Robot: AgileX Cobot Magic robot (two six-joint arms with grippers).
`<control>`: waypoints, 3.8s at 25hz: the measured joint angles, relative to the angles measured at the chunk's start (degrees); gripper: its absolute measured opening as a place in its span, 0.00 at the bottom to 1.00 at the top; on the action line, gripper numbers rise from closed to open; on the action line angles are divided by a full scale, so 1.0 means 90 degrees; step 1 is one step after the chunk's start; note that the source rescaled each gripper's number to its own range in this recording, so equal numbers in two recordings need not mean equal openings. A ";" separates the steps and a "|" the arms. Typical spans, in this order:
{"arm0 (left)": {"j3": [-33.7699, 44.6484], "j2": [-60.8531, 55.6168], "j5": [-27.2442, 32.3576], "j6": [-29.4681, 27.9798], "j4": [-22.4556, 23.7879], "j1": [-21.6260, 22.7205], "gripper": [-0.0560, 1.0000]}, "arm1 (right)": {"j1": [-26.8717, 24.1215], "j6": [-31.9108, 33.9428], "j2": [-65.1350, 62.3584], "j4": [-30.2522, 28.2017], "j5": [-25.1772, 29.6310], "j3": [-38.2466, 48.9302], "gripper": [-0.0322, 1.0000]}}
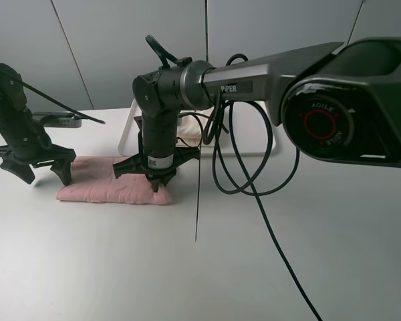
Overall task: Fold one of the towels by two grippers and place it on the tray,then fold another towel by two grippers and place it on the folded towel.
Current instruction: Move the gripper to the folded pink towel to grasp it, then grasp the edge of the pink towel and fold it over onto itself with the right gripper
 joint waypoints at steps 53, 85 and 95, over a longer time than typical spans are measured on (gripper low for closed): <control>0.0000 0.0004 0.0015 0.0037 -0.0024 0.0000 0.99 | -0.0025 -0.3781 0.0274 0.6212 -0.2263 0.0071 0.08; -0.1837 -0.0457 0.1415 0.0577 -0.0904 0.0040 1.00 | -0.0025 -0.3555 0.0283 0.6762 -0.2419 0.0071 0.29; -0.1851 -0.0457 0.1502 0.0816 -0.1297 0.0040 1.00 | -0.0025 -0.5295 0.0283 0.8336 -0.2328 0.0071 0.66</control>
